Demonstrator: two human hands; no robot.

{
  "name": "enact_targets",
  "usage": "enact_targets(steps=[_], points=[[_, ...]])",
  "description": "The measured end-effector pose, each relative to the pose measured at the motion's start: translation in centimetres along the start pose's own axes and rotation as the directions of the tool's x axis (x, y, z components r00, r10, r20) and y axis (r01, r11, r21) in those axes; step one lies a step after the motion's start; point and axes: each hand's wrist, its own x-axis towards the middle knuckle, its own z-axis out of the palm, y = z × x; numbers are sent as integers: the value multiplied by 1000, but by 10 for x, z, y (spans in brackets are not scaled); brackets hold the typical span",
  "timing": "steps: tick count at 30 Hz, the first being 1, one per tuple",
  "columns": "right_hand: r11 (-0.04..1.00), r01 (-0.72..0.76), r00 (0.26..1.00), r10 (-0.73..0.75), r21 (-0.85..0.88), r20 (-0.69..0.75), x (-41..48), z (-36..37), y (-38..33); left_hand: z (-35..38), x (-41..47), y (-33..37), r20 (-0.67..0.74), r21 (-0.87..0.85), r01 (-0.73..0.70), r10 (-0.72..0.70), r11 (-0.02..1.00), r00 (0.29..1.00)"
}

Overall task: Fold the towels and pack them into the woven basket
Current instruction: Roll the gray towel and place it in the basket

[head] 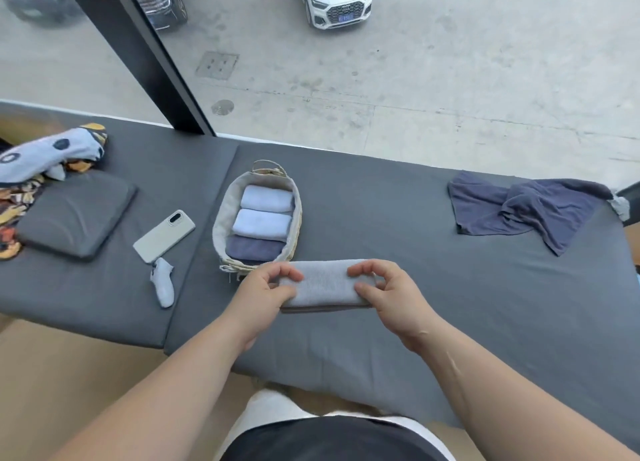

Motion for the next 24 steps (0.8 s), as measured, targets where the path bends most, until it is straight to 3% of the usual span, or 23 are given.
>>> enact_targets(steps=[6,14,18,24], points=[[996,-69,991,62,-61,-119,56,95,-11,-91,59,-40,92,16,-10,8,1000,996],[976,-167,969,136,-140,-207,145,192,-12,-174,157,-73,193,201,-21,-19,979,981],[956,-220,953,168,-196,-252,178,218,4,-181,206,-84,232,365,-90,3,927,973],[895,-217,956,113,-391,-271,200,242,20,-176,247,-99,341,600,-260,52,757,939]])
